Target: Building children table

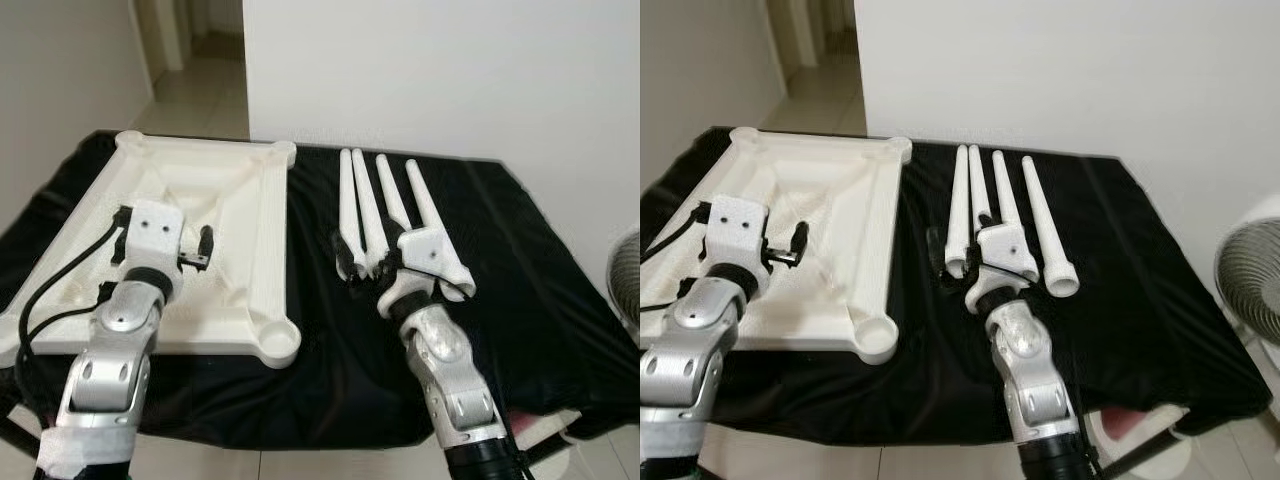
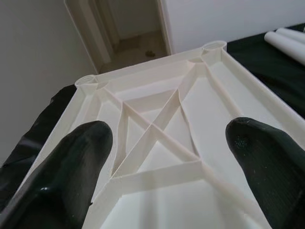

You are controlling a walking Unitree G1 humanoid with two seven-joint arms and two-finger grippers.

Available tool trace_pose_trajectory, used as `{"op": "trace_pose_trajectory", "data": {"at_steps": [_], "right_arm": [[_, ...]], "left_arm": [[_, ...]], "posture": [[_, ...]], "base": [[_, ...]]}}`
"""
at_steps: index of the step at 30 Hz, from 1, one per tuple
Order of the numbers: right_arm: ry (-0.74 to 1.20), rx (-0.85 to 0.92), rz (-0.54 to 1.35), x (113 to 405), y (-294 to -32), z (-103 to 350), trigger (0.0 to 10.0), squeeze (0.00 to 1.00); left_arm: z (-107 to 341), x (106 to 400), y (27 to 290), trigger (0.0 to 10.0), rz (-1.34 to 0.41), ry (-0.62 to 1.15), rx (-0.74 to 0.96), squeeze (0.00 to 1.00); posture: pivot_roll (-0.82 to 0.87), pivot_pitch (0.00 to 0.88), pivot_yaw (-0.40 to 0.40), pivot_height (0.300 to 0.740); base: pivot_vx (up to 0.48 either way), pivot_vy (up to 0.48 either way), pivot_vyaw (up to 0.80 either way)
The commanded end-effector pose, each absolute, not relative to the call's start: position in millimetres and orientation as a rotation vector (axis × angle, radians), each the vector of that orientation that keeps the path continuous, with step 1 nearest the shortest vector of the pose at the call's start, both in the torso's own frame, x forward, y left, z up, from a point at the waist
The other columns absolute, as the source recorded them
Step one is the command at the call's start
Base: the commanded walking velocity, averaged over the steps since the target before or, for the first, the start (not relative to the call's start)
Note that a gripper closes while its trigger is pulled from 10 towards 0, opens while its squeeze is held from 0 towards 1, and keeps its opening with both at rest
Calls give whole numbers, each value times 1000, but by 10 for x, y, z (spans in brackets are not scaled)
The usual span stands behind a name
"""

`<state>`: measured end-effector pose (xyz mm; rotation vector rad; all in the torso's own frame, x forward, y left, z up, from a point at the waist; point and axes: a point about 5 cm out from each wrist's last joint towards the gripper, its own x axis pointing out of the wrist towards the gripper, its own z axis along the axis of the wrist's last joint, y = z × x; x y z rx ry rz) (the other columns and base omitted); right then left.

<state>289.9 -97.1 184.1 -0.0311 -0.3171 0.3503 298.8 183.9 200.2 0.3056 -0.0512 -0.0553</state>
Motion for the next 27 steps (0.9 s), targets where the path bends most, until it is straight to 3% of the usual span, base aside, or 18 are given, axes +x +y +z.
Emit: {"op": "trace_pose_trajectory", "data": {"at_steps": [1, 27], "right_arm": [[-306, -34, 331, 2908, -1029, 1825, 10000, 0], [-308, -33, 340, 2906, -1014, 1816, 10000, 0]], "left_arm": [[1969, 2996, 1834, 10000, 6, -35, 309, 0], [2022, 3004, 1786, 10000, -19, -77, 316, 0]], "posture": [[45, 0, -41, 740], [46, 0, -36, 740]], "base": [[0, 480, 0], [0, 31, 0]]}}
